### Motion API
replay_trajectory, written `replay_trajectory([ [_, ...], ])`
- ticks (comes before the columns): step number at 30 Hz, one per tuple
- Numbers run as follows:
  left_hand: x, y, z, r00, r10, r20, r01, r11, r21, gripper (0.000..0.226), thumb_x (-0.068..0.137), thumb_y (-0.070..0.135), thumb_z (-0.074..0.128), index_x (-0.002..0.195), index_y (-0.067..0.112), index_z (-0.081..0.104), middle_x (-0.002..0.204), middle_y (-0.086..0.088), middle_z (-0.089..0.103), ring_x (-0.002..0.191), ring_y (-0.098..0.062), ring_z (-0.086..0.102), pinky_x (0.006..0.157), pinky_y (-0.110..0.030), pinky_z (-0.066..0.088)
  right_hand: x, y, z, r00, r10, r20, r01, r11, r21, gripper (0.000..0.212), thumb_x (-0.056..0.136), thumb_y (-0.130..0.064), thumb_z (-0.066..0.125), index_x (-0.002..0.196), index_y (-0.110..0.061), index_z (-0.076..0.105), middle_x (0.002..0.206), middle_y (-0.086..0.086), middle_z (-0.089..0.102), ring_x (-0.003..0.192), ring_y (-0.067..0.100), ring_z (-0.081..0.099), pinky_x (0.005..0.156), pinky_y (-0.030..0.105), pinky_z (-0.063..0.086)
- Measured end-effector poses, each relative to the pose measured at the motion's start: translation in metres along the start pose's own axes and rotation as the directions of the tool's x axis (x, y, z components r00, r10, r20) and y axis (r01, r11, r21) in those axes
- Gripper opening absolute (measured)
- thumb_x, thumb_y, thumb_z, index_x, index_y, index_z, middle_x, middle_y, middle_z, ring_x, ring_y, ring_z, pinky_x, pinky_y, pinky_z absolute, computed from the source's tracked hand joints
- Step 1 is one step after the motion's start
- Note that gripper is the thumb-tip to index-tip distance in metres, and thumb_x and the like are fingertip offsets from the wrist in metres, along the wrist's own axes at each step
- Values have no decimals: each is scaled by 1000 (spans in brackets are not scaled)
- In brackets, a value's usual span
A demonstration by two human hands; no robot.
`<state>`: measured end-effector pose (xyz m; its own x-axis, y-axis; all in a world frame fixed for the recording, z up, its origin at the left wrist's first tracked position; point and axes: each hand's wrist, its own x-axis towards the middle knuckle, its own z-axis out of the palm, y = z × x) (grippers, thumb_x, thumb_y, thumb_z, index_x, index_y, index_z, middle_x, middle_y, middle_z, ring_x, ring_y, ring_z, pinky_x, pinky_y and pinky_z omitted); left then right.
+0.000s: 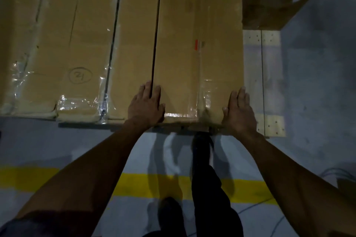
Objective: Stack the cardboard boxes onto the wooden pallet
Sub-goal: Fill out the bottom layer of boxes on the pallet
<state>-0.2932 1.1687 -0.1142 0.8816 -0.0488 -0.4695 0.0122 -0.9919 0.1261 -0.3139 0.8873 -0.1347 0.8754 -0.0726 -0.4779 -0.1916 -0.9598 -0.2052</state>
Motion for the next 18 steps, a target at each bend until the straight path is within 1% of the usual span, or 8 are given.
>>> replay_trajectory([
  [2,-22,-5,12,1000,26,-6,-26,999,20,72,99,40,42,157,14,8,165,-14,1,152,-32,3,121,-45,16,-12,2,4,1000,-18,23,18,1000,-23,72,106,-42,32,160,-8,0,166,15,-16,154,32,-11,123,48,14],
  [3,-32,-7,19,999,32,-1,-32,999,32,74,98,40,44,157,13,8,165,-15,1,152,-32,4,121,-45,17,-17,4,6,999,-25,42,26,999,-23,77,105,-48,34,160,-8,-1,166,15,-17,153,33,-13,123,48,12],
  [6,-47,-11,30,1000,23,3,-23,998,65,83,95,43,50,157,13,3,165,-14,-3,152,-31,3,122,-44,16,-26,6,9,996,-55,72,58,998,-31,99,95,-65,45,159,-9,-5,165,17,-19,152,35,-18,123,48,7],
  [8,-47,-12,31,999,30,-13,-28,995,91,85,95,41,54,157,13,4,165,-15,-1,152,-31,4,121,-43,19,-28,7,11,995,-68,67,72,996,-59,110,89,-70,52,159,-9,-6,165,19,-19,151,38,-17,123,50,6],
  [9,-47,-11,30,999,37,-22,-35,994,108,84,95,39,55,157,12,5,165,-15,0,152,-31,6,120,-43,21,-29,6,11,995,-74,63,79,994,-72,110,89,-69,54,159,-9,-6,164,19,-19,151,39,-17,123,50,7],
  [12,-48,-8,26,998,50,-44,-41,983,178,81,97,33,55,157,10,5,164,-17,2,151,-32,9,117,-41,27,-29,5,12,997,-77,30,79,993,-84,101,94,-61,52,160,-8,-3,164,20,-19,151,41,-15,123,51,10],
  [15,-49,-9,23,997,70,-45,-59,976,208,80,96,27,56,156,8,7,164,-18,6,151,-31,13,113,-41,33,-30,0,12,998,-67,18,68,996,-52,99,95,-59,54,160,-10,-2,165,18,-17,152,40,-14,122,51,13],
  [18,-48,-16,26,994,91,-62,-77,977,199,73,94,13,57,155,4,19,162,-20,16,148,-34,22,104,-46,44,-30,-5,12,999,-43,30,43,999,8,99,94,-55,58,160,-11,-2,166,15,-18,152,37,-15,121,51,15],
])
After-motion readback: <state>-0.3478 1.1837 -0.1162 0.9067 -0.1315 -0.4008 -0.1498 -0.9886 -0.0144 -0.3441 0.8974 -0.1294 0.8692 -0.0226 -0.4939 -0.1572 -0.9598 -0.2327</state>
